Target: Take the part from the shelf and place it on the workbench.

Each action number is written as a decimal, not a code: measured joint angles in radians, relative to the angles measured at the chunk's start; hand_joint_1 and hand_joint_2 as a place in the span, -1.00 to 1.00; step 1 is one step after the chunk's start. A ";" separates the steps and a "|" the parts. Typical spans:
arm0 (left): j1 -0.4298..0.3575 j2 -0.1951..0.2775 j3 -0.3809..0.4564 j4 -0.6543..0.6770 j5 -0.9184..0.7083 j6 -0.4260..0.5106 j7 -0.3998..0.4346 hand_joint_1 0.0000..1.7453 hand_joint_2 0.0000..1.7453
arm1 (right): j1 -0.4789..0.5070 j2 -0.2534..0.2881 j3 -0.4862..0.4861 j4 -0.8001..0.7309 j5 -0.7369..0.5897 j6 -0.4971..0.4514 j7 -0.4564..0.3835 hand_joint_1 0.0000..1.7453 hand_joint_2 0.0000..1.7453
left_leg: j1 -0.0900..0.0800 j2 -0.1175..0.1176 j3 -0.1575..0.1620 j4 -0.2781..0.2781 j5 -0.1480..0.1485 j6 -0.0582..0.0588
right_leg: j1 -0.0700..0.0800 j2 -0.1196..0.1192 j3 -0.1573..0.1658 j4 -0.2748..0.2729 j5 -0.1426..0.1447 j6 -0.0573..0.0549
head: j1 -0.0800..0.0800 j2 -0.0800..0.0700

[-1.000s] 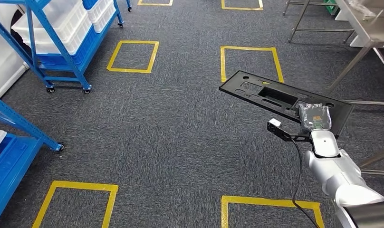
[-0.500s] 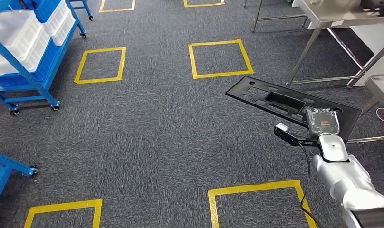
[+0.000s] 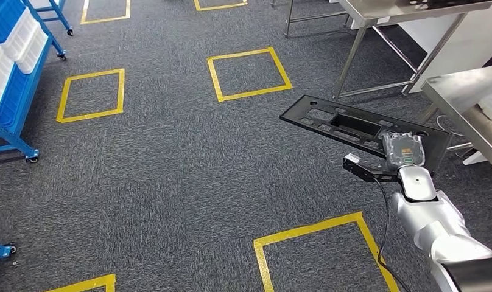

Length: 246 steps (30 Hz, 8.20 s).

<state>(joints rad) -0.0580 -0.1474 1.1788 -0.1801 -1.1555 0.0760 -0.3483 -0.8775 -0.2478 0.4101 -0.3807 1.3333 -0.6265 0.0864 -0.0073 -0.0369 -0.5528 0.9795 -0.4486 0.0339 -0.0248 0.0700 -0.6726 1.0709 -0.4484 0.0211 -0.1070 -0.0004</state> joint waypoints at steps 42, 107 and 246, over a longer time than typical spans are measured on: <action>-0.004 0.007 -0.045 0.000 -0.108 -0.025 0.139 -1.00 1.00 | -0.085 -0.021 -0.030 -0.112 0.047 -0.040 0.030 1.00 1.00 | -0.001 0.122 -0.007 0.036 -0.032 -0.024 | 0.005 -0.124 0.042 -0.033 0.006 0.011 | 0.000 0.000; 0.021 0.039 -0.078 0.000 -0.119 -0.043 0.186 -1.00 1.00 | -0.033 -0.007 -0.029 -0.061 0.032 -0.053 -0.017 1.00 1.00 | 0.018 0.044 0.164 0.102 -0.114 -0.048 | 0.012 -0.075 -0.050 -0.047 0.093 -0.030 | -0.001 0.000; 0.001 0.038 0.095 0.005 0.047 -0.100 -0.142 -1.00 0.00 | -0.001 0.127 0.186 0.004 -0.340 0.157 -0.240 -1.00 -1.00 | 0.021 0.028 0.006 0.020 -0.023 -0.033 | 0.003 -0.062 0.057 -0.070 0.034 0.009 | 0.001 0.000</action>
<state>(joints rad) -0.0570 -0.1095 1.2742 -0.1751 -1.1086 -0.0243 -0.4899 -0.8781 -0.1207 0.5961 -0.3769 0.9936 -0.4695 -0.1537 0.0135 -0.0085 -0.5466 0.9991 -0.4714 0.0005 -0.0217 0.0080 -0.6152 1.0010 -0.4142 0.0305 -0.1057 -0.0005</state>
